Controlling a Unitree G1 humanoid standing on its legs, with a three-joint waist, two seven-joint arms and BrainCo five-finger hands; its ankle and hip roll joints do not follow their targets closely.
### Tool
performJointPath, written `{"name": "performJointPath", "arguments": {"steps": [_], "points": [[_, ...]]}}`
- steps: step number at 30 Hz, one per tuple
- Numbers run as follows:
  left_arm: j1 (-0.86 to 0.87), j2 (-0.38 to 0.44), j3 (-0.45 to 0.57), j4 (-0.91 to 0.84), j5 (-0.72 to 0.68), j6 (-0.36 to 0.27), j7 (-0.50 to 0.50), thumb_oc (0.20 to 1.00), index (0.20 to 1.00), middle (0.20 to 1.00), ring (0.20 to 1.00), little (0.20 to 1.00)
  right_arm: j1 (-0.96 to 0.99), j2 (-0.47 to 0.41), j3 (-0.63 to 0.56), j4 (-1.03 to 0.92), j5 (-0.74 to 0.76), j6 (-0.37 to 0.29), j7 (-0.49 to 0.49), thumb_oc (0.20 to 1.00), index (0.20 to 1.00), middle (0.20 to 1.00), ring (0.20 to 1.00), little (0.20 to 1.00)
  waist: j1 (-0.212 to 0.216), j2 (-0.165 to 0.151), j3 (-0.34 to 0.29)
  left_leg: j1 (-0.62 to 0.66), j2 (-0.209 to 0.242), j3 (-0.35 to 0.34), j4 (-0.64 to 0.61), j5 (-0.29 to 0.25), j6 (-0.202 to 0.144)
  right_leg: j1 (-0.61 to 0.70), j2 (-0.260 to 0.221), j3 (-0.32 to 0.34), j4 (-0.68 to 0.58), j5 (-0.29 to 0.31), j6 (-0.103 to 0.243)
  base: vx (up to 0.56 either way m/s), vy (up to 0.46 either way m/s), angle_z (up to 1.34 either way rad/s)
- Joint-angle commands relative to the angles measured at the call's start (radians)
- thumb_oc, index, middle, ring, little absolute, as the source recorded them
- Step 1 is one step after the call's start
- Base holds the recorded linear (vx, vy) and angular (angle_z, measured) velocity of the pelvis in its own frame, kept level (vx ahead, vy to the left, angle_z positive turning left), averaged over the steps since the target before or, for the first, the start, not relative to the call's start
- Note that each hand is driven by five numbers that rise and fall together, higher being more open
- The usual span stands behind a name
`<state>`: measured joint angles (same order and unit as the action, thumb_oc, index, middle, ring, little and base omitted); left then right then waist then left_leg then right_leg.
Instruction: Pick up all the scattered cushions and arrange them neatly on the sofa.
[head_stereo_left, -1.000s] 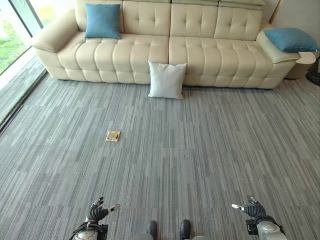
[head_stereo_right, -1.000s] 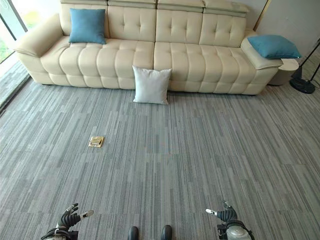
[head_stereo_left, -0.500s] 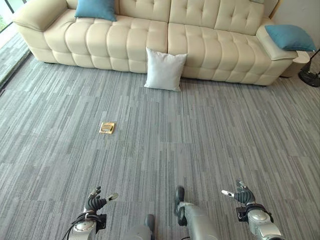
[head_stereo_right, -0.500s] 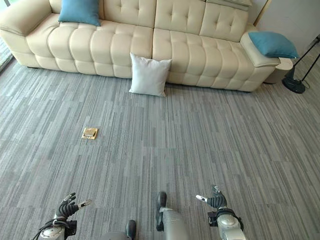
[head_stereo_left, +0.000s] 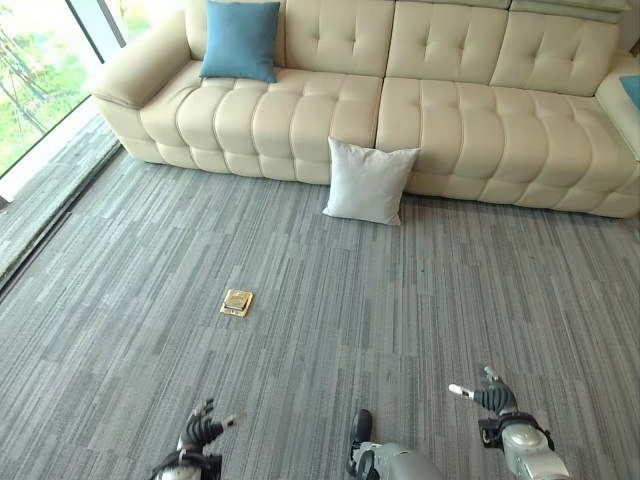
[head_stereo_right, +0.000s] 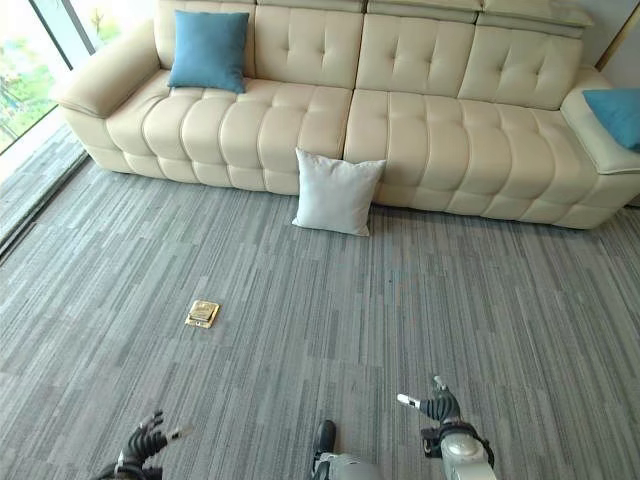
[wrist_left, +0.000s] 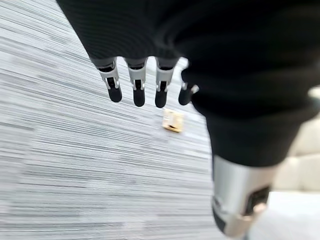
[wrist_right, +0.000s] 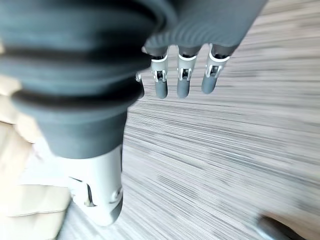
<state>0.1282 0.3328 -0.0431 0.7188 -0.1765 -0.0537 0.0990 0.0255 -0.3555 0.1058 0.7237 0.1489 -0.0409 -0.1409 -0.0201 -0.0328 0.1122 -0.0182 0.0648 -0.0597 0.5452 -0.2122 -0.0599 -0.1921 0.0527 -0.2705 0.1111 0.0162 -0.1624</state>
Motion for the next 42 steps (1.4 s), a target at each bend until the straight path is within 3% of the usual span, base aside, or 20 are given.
{"name": "performJointPath", "arguments": {"steps": [1,3,4,5,6,9,12,14,15,18,23,24,29,31,34,35,38,39,42], "points": [[-0.015,0.061,-0.019,-0.037,0.008,-0.025,0.002,1.0,1.0,1.0,1.0,1.0,-0.01,-0.019,-0.01,-0.006,0.039,-0.02,-0.015,1.0,1.0,1.0,1.0,1.0,0.01,-0.053,0.041,-0.026,0.021,0.085,-0.151,0.147,0.019,0.007,-0.07,0.058,-0.022,-0.04,0.231,0.14,-0.041,-0.07],[-0.024,0.062,-0.031,-0.034,0.016,-0.025,0.0,1.0,1.0,1.0,1.0,1.0,-0.023,-0.024,-0.007,0.0,0.036,-0.021,-0.019,1.0,1.0,1.0,1.0,1.0,0.027,-0.068,0.056,-0.112,-0.01,0.128,-0.196,0.067,0.04,0.041,-0.082,0.07,-0.029,-0.059,0.236,0.16,-0.007,-0.42],[-0.029,0.066,-0.037,-0.035,0.021,-0.026,0.002,1.0,1.0,1.0,1.0,1.0,-0.031,-0.026,-0.005,0.002,0.035,-0.02,-0.024,1.0,1.0,1.0,1.0,1.0,0.037,-0.074,0.07,-0.184,-0.037,0.14,-0.211,0.06,0.045,0.06,-0.085,0.076,-0.036,-0.068,0.238,0.22,0.024,-0.2],[-0.029,0.068,-0.039,-0.038,0.028,-0.024,0.002,1.0,1.0,1.0,1.0,1.0,-0.041,-0.027,0.002,0.011,0.03,-0.016,-0.028,1.0,1.0,1.0,1.0,1.0,0.062,-0.071,0.079,-0.238,-0.068,0.139,-0.273,0.101,0.036,0.09,-0.069,0.092,-0.043,-0.077,0.238,0.15,0.023,0.05],[-0.03,0.069,-0.039,-0.038,0.028,-0.024,0.002,1.0,1.0,1.0,1.0,1.0,-0.042,-0.026,0.002,0.011,0.03,-0.016,-0.028,1.0,1.0,1.0,1.0,1.0,0.061,-0.073,0.077,-0.24,-0.07,0.138,-0.278,0.107,0.036,0.087,-0.07,0.091,-0.044,-0.075,0.238,0.19,0.035,-0.06],[-0.009,0.062,-0.03,-0.03,0.03,-0.026,0.005,1.0,1.0,1.0,1.0,1.0,-0.039,-0.016,0.006,0.034,0.014,-0.011,-0.036,1.0,1.0,1.0,1.0,1.0,0.11,-0.049,0.069,-0.335,-0.099,0.149,-0.424,0.258,0.011,0.192,-0.016,0.13,-0.073,-0.112,0.239,0.38,0.095,-0.27],[0.001,0.063,-0.026,-0.026,0.028,-0.022,0.005,1.0,1.0,1.0,1.0,1.0,-0.037,-0.009,0.006,0.039,0.004,-0.002,-0.036,1.0,1.0,1.0,1.0,1.0,0.139,-0.05,0.062,-0.363,-0.098,0.169,-0.43,0.292,0.01,0.257,-0.003,0.173,-0.066,-0.147,0.234,0.43,0.166,-0.33],[0.013,0.066,-0.015,-0.025,0.029,-0.018,0.0,1.0,1.0,1.0,1.0,1.0,-0.029,0.0,0.008,0.03,-0.006,0.0,-0.028,1.0,1.0,1.0,1.0,1.0,0.148,-0.051,0.046,-0.324,-0.09,0.165,-0.441,0.294,0.029,0.284,-0.006,0.194,-0.051,-0.168,0.239,0.44,0.239,-0.51],[0.022,0.069,-0.007,-0.021,0.03,-0.017,-0.001,1.0,1.0,1.0,1.0,1.0,-0.026,0.01,0.004,0.027,-0.011,-0.001,-0.022,1.0,1.0,1.0,1.0,1.0,0.146,-0.069,0.034,-0.313,-0.098,0.163,-0.404,0.271,0.046,0.298,-0.038,0.201,-0.031,-0.168,0.257,0.34,0.203,-0.84],[0.027,0.077,-0.001,-0.019,0.031,-0.017,-0.002,1.0,1.0,1.0,1.0,1.0,-0.02,0.02,0.005,0.006,-0.018,-0.003,-0.015,1.0,1.0,1.0,1.0,1.0,0.148,-0.085,0.02,-0.298,-0.098,0.175,-0.379,0.233,0.06,0.294,-0.072,0.213,0.001,-0.154,0.282,0.3,0.208,-0.57],[0.023,0.107,0.015,-0.027,0.024,-0.011,0.006,1.0,1.0,1.0,1.0,1.0,-0.03,0.039,0.018,-0.048,-0.024,-0.006,0.001,1.0,1.0,1.0,1.0,1.0,0.143,-0.098,0.017,-0.224,-0.104,0.18,-0.345,0.143,0.102,0.2,-0.135,0.226,0.208,-0.002,0.34,0.25,0.165,-0.24],[0.021,0.107,0.017,-0.029,0.021,-0.012,0.011,1.0,1.0,1.0,1.0,1.0,-0.032,0.042,0.026,-0.066,-0.022,-0.009,0.004,1.0,1.0,1.0,1.0,1.0,0.136,-0.087,0.024,-0.19,-0.099,0.171,-0.357,0.131,0.106,0.146,-0.136,0.216,0.243,-0.005,0.328,0.22,0.114,-0.16],[0.015,0.106,0.018,-0.01,0.017,-0.014,0.016,1.0,1.0,1.0,1.0,1.0,-0.046,0.038,0.048,-0.094,-0.024,-0.007,0.01,1.0,1.0,1.0,1.0,1.0,0.106,-0.064,0.056,-0.118,-0.096,0.151,-0.371,0.093,0.107,0.024,-0.168,0.108,0.167,-0.013,0.302,0.21,0.065,-0.04],[0.019,0.095,0.025,0.012,0.014,-0.014,0.018,1.0,1.0,1.0,1.0,1.0,-0.053,0.035,0.059,-0.101,-0.024,-0.005,0.013,1.0,1.0,1.0,1.0,1.0,0.09,-0.06,0.081,-0.059,-0.102,0.149,-0.366,0.057,0.1,-0.029,-0.198,0.046,0.054,0.017,0.318,0.25,0.008,0.34],[0.02,0.083,0.032,0.024,0.015,-0.019,0.015,1.0,1.0,1.0,1.0,1.0,-0.06,0.028,0.065,-0.099,-0.031,-0.006,0.015,1.0,1.0,1.0,1.0,1.0,0.075,-0.056,0.093,-0.004,-0.108,0.129,-0.365,0.027,0.089,-0.079,-0.199,0.021,-0.04,0.056,0.34,0.41,-0.055,0.11],[0.02,0.075,0.035,0.02,0.014,-0.022,0.019,1.0,1.0,1.0,1.0,1.0,-0.057,0.021,0.063,-0.106,-0.037,-0.004,0.015,1.0,1.0,1.0,1.0,1.0,0.064,-0.054,0.094,0.048,-0.113,0.09,-0.369,-0.006,0.077,-0.111,-0.199,0.026,-0.085,0.093,0.358,0.44,-0.092,0.13],[0.008,0.074,0.03,0.033,0.011,-0.022,0.024,1.0,1.0,1.0,1.0,1.0,-0.051,0.021,0.064,-0.107,-0.04,-0.004,0.016,1.0,1.0,1.0,1.0,1.0,0.052,-0.053,0.089,0.096,-0.104,0.065,-0.388,-0.024,0.064,-0.132,-0.201,0.029,-0.078,0.108,0.362,0.5,-0.142,0.28],[0.0,0.074,0.019,0.031,0.018,-0.021,0.025,1.0,1.0,1.0,1.0,1.0,-0.031,0.02,0.062,-0.122,-0.034,-0.002,0.023,1.0,1.0,1.0,1.0,1.0,0.042,-0.065,0.075,0.136,-0.096,0.035,-0.402,-0.041,0.046,-0.116,-0.211,0.052,-0.069,0.128,0.361,0.48,-0.178,0.5],[0.004,0.063,0.008,0.033,0.024,-0.018,0.021,1.0,1.0,1.0,1.0,1.0,-0.011,0.017,0.054,-0.128,-0.035,-0.006,0.023,1.0,1.0,1.0,1.0,1.0,0.025,-0.051,0.042,0.177,-0.036,0.012,-0.397,-0.013,0.008,-0.097,-0.199,0.04,-0.03,0.122,0.338,0.54,-0.271,0.85]]}}
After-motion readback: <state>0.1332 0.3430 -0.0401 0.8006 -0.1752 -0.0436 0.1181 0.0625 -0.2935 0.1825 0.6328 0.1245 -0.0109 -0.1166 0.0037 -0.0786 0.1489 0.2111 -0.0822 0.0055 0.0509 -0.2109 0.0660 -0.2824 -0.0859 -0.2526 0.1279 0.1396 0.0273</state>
